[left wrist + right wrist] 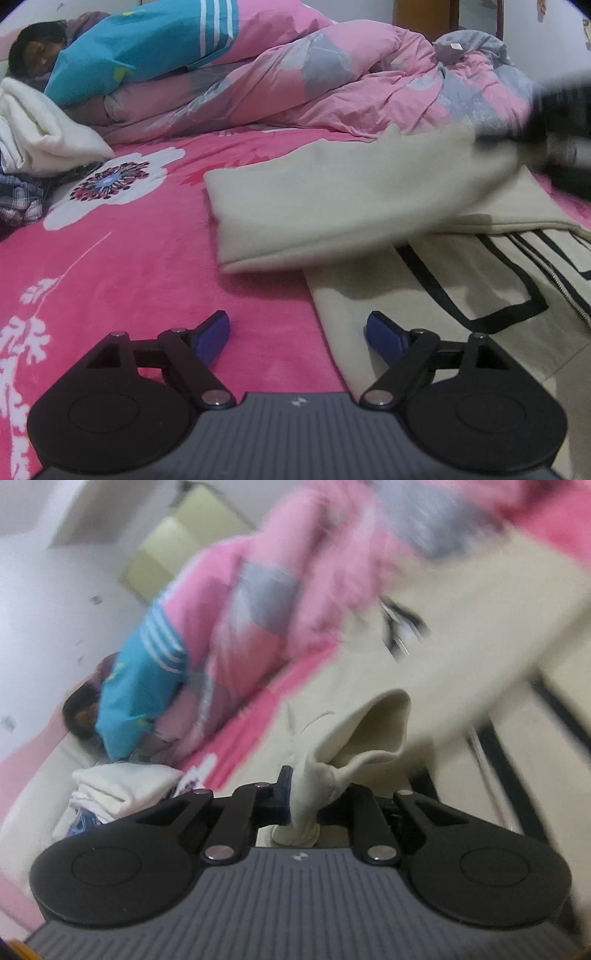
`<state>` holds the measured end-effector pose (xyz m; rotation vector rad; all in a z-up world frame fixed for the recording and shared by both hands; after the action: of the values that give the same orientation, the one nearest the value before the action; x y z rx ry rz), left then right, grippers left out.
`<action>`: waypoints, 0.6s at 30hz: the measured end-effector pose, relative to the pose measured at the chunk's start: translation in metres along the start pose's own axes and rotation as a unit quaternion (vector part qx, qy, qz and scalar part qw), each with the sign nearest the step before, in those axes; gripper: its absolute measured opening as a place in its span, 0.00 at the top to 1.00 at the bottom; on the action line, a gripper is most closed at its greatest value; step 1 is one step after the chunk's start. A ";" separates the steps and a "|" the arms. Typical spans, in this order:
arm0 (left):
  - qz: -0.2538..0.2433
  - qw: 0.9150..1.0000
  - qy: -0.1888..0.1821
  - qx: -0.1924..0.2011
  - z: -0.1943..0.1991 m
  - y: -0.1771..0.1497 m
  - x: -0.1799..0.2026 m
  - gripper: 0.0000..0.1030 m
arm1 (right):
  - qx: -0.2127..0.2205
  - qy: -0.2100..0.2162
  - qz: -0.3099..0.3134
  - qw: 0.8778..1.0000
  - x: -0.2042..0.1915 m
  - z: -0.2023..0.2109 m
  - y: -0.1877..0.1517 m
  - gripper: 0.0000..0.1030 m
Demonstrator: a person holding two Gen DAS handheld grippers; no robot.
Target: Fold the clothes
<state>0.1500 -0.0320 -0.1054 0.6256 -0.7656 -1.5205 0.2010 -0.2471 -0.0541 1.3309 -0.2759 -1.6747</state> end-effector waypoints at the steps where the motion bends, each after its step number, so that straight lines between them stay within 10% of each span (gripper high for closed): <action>1: -0.002 1.000 0.001 -0.001 0.000 0.000 0.001 0.19 | 0.010 0.005 0.020 1.000 -0.008 0.001 0.013 0.91; 10: 0.002 1.000 0.015 -0.006 -0.008 0.015 0.000 0.19 | 0.080 0.006 0.156 0.985 -0.051 0.001 0.130 0.91; 18: -0.005 1.000 0.022 -0.010 -0.013 0.017 -0.001 0.19 | 0.121 -0.046 0.159 0.979 -0.001 0.023 0.194 0.91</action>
<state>0.1706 -0.0323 -0.1006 0.6464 -0.7137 -1.5180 0.2836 -0.3571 0.0852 1.3055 -0.7302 -1.4645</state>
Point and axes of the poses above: each gripper's, at about its wrist camera, not at the fingertips, and z roughly against the way its jaws point, x to its right, y to its top, the point moved 7 cm from there along -z, roughly the way its jaws point, and after that the axes turned 3 degrees about -y, right-handed, at the moved point
